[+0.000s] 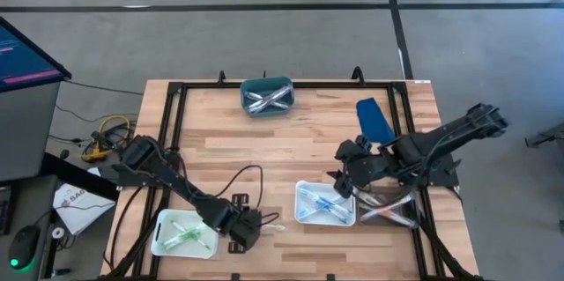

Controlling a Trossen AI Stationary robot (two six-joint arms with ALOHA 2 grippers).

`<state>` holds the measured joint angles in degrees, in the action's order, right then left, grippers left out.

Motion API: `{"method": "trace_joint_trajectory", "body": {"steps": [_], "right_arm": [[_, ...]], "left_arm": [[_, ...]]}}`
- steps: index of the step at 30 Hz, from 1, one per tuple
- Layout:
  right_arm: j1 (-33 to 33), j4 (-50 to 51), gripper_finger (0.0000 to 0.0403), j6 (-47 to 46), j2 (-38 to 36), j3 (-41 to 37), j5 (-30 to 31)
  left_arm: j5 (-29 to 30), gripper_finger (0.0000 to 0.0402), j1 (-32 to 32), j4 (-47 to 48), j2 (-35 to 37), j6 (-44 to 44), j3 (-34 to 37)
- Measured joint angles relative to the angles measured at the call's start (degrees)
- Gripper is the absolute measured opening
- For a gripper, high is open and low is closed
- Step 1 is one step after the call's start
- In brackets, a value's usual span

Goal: Pick & Place Toothbrushes
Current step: Put the orange toothbrush into the black bin

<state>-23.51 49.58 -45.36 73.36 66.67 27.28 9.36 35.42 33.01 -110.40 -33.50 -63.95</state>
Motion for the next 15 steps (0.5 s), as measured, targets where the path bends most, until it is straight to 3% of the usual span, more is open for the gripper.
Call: {"method": "trace_joint_trajectory", "body": {"steps": [5, 6, 15], "right_arm": [[0.4, -2.9, 0.0265, 0.7, 0.5, 0.0, -2.0], [0.6, -3.8, 0.0265, 1.3, 0.7, 0.0, -2.6], [3.1, -17.7, 0.0265, 8.4, 1.0, 0.0, -11.1]], "left_arm": [[-1.1, 0.0033, 0.0, 0.0, 0.4, 0.1, 0.2], [-1.6, 0.002, -0.2, 0.0, 0.9, 0.0, 0.4], [-2.8, 0.0012, -3.1, 3.2, 13.7, -2.7, 1.0]]}}
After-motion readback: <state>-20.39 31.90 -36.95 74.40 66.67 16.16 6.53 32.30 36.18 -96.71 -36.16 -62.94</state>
